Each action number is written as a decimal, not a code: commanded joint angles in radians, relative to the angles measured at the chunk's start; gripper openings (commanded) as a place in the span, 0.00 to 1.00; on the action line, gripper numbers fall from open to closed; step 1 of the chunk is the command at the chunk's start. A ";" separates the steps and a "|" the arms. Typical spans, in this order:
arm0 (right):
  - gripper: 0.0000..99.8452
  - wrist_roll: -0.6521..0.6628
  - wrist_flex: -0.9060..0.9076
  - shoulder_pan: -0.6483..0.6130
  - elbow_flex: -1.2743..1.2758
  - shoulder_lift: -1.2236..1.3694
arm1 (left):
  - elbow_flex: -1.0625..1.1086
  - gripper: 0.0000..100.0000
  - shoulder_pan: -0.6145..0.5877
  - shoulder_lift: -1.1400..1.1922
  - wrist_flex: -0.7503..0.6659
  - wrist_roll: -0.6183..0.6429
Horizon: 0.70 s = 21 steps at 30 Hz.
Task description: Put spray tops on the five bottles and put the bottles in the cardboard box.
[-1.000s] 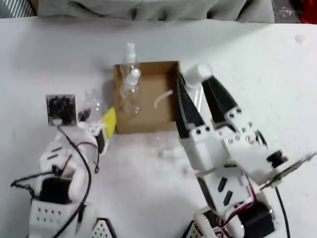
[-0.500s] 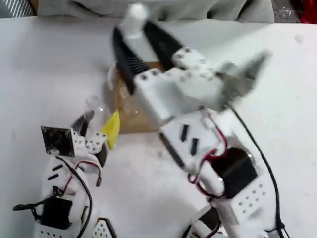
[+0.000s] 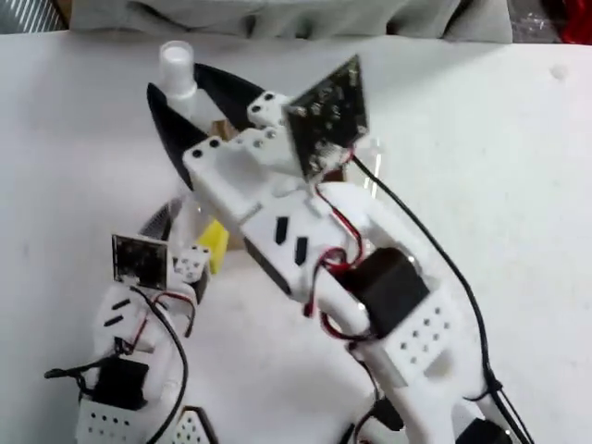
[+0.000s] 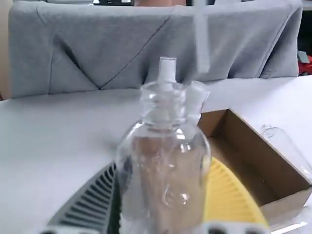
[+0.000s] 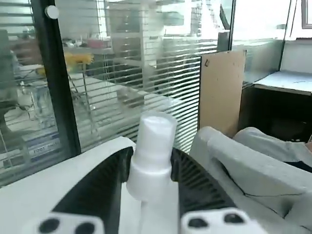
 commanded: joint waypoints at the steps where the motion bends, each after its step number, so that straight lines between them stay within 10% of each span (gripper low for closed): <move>1: 0.01 0.015 -0.059 -0.004 -0.055 0.024 | -0.009 0.02 0.005 -0.015 -0.035 -0.012; 21: 0.01 0.084 -0.074 0.027 -0.055 0.062 | -0.006 0.02 0.001 -0.015 -0.035 -0.012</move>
